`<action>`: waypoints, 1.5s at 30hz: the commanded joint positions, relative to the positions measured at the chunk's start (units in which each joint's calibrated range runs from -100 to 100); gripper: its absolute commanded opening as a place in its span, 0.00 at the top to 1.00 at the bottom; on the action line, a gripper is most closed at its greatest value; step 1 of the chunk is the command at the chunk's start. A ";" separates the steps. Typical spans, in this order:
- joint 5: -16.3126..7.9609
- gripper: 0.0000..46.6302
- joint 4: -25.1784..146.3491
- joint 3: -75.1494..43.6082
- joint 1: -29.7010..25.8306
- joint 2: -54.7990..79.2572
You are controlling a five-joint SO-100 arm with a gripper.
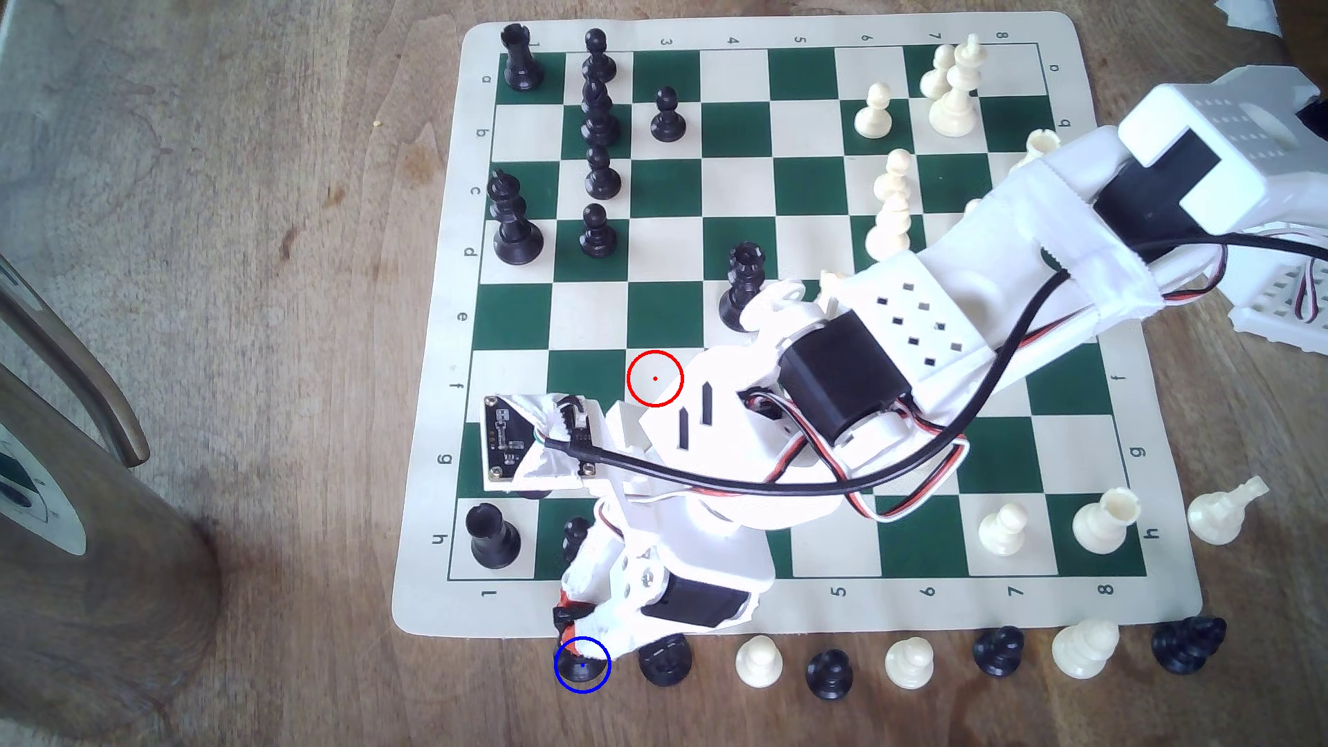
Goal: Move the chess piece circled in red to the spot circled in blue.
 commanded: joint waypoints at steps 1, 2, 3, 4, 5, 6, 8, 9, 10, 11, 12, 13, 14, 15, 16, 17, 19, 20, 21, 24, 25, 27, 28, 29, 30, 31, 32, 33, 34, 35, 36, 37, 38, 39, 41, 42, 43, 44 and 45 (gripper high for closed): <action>0.29 1.00 -1.47 -5.66 0.54 -2.08; 0.29 1.00 -1.79 -5.75 0.62 -2.08; 0.29 1.00 -1.79 -5.75 0.62 -2.08; 0.34 1.00 -1.88 -5.75 0.69 -2.00; 0.34 1.00 -1.88 -6.12 0.69 -1.74; 0.34 1.00 -1.79 -7.75 0.77 -0.64; 0.34 1.00 -1.79 -8.84 0.77 0.38; 0.39 1.00 -1.79 -9.11 0.77 0.89; 0.44 1.00 -1.79 -9.11 0.77 1.06; 0.49 1.00 -1.79 -9.11 0.77 1.14; 0.49 1.00 -1.79 -9.11 0.85 1.31; 0.49 1.00 -1.79 -9.11 0.85 1.40; 0.49 1.00 -1.79 -9.11 1.01 1.48; 0.49 1.00 -1.79 -9.11 1.08 1.48; 0.49 1.00 -1.79 -9.11 1.08 1.48; 0.49 0.99 -1.79 -9.11 1.08 1.48; 0.24 0.81 -1.55 -9.11 1.08 1.48; -0.10 0.76 -1.55 -9.29 1.08 1.40; -0.24 0.73 -1.55 -9.29 1.16 1.23; -0.24 0.66 -1.63 -9.74 1.16 0.64; -0.24 0.66 -1.63 -9.74 1.16 0.55; -0.24 0.65 -1.63 -9.74 1.16 0.13; -0.24 0.64 -1.63 -9.56 1.16 -0.55; -0.24 0.64 -1.63 -9.20 1.16 -1.06; -0.24 0.64 -1.63 -9.11 1.16 -1.66; -0.24 0.64 -1.63 -8.75 1.16 -2.34; -0.24 0.63 -1.71 -7.11 1.01 -4.54; -0.20 0.63 -1.79 -5.57 0.93 -6.16; -0.20 0.63 -1.96 -4.21 0.85 -7.60; -0.24 0.62 -2.20 -2.40 0.77 -9.30; -0.24 0.61 -2.78 -0.04 0.77 -11.25; -0.29 0.61 -4.74 5.94 0.69 -15.66; -0.29 0.61 -5.81 9.21 0.62 -18.04; -0.24 0.60 -6.30 11.47 0.62 -19.82; 0.15 0.60 -6.87 17.18 0.62 -24.75; 0.15 0.60 -6.95 19.00 0.62 -26.36; 0.20 0.60 -7.12 21.08 0.62 -28.14; 0.34 0.60 -7.45 23.62 0.69 -30.26; 0.49 0.59 -7.94 25.80 0.85 -31.88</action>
